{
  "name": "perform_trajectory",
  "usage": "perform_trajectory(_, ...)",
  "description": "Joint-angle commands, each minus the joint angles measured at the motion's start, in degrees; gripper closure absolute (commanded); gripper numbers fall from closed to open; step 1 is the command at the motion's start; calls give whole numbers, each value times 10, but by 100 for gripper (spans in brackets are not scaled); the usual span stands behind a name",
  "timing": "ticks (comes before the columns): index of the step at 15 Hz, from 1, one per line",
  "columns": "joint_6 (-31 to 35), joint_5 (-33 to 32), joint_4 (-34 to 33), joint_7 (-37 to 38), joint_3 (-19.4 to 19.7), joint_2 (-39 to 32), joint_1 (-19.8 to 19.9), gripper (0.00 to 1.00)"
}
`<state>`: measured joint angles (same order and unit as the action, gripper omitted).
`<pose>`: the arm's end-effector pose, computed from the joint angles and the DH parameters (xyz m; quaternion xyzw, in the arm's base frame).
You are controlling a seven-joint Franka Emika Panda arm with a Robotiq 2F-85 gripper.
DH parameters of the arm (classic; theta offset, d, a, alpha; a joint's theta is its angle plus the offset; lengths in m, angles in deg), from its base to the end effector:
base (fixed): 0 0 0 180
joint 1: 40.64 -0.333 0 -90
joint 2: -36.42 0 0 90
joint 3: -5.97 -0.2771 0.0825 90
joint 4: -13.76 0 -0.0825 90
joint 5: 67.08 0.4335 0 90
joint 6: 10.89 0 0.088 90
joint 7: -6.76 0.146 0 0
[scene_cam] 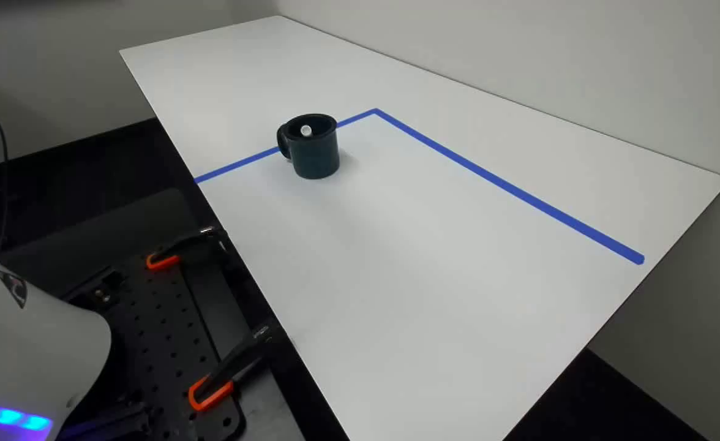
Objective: Remove the marker from the mug cup
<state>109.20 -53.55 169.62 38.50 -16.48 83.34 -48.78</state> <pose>0.3605 0.1942 0.3725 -0.9901 0.1076 -0.0898 0.0086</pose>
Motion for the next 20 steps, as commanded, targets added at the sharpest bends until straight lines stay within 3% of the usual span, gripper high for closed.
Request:
perform_trajectory(1,-1,-4,-1,3,4,-1,-4,0)
perform_trajectory(9,-2,-6,-5,1,6,-7,-1,0)
perform_trajectory(20,-11,-62,-91,-139,63,-151,3,0)
